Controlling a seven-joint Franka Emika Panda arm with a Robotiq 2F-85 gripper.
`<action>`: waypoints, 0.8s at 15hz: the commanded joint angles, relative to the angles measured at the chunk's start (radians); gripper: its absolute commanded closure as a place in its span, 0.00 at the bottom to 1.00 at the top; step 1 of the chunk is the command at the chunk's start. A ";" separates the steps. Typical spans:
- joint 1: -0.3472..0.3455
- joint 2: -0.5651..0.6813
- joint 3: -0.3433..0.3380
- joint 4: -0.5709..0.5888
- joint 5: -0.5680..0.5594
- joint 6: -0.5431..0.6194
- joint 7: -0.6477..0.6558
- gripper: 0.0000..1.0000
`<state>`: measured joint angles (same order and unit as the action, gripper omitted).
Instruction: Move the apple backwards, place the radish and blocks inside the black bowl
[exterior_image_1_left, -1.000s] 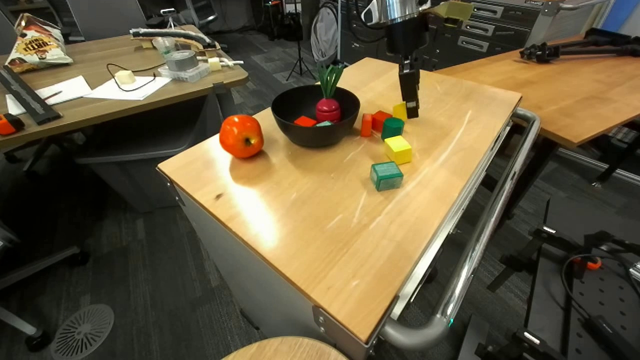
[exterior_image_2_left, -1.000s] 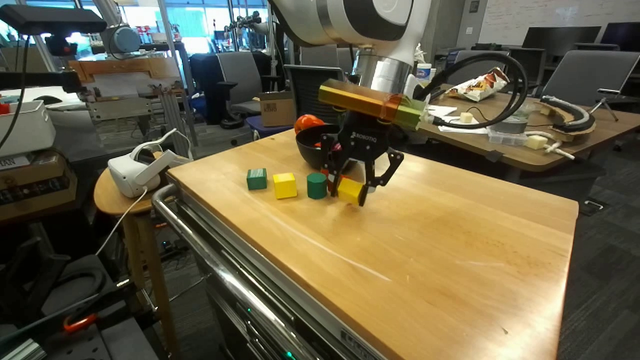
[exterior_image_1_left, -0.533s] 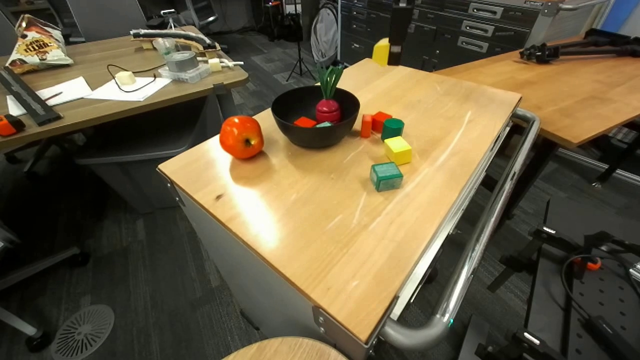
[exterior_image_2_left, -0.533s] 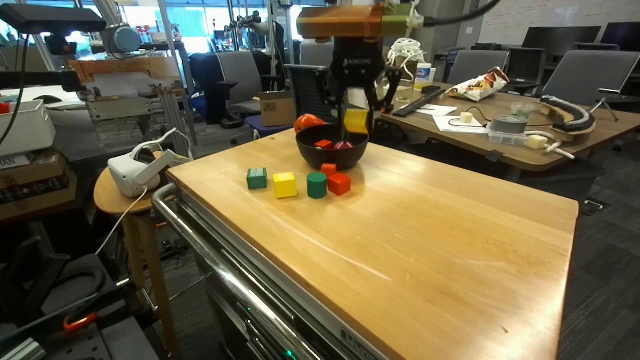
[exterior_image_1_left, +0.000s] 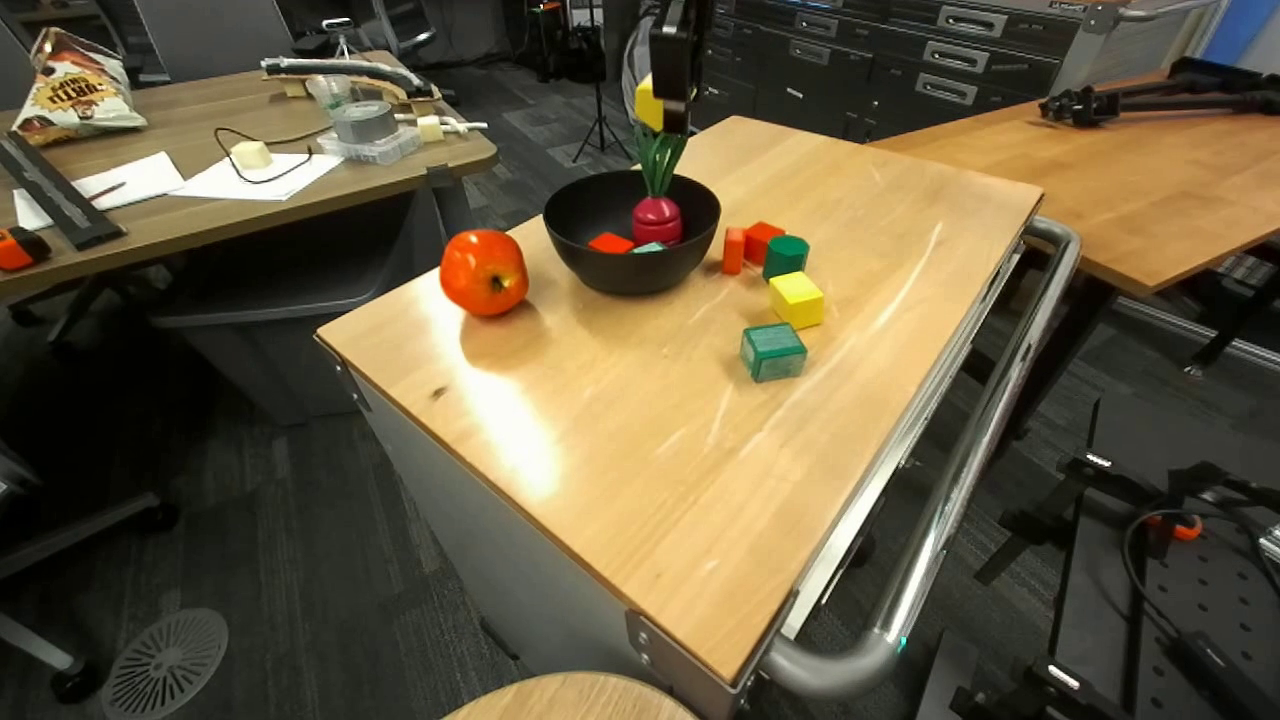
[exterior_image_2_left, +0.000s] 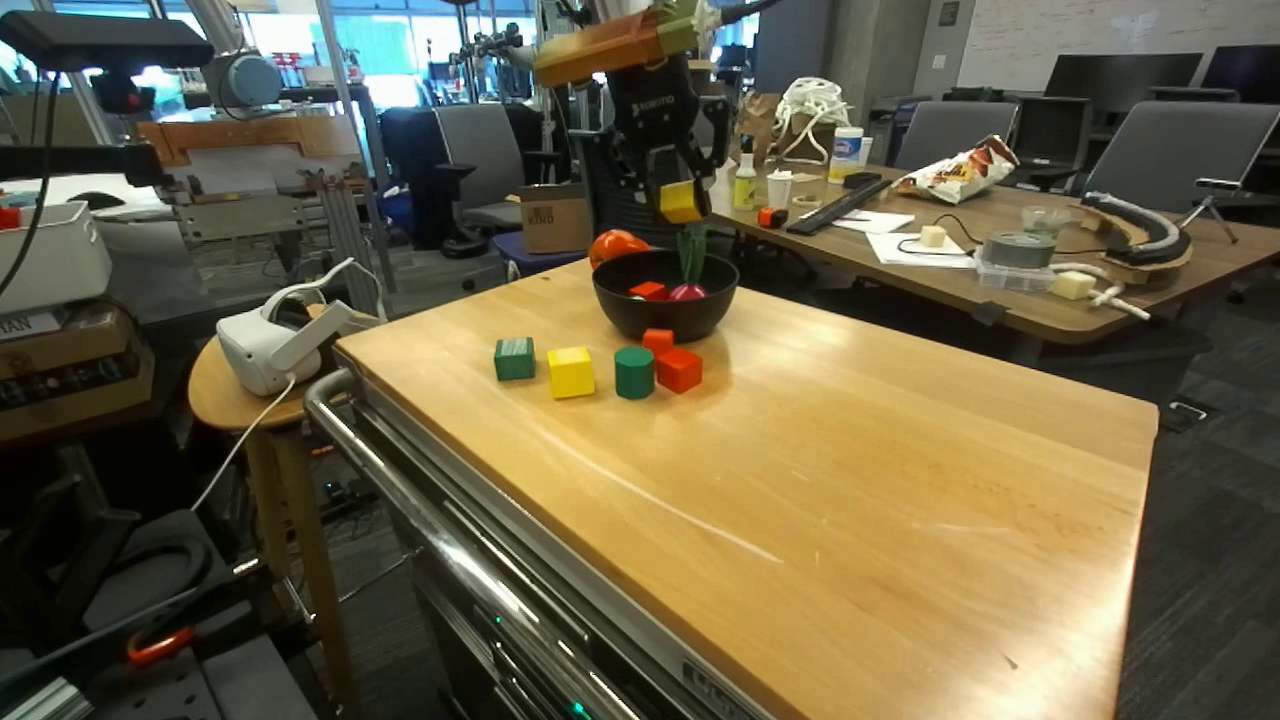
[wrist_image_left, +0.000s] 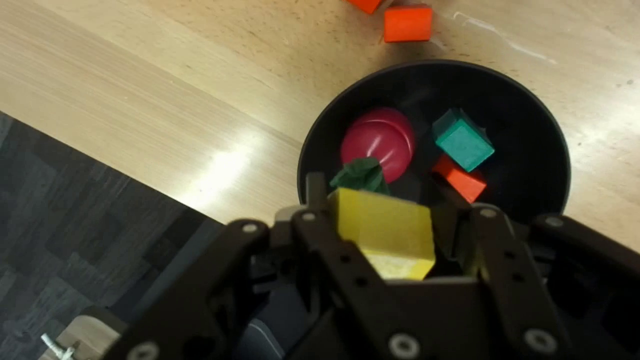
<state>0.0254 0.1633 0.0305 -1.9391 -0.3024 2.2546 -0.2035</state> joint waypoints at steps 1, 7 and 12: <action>0.041 0.160 -0.007 0.163 -0.073 -0.115 0.086 0.75; 0.037 0.277 -0.003 0.293 -0.021 -0.264 0.024 0.75; -0.013 0.226 0.007 0.267 0.026 -0.307 -0.113 0.04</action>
<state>0.0462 0.4223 0.0279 -1.6780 -0.3210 1.9913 -0.2095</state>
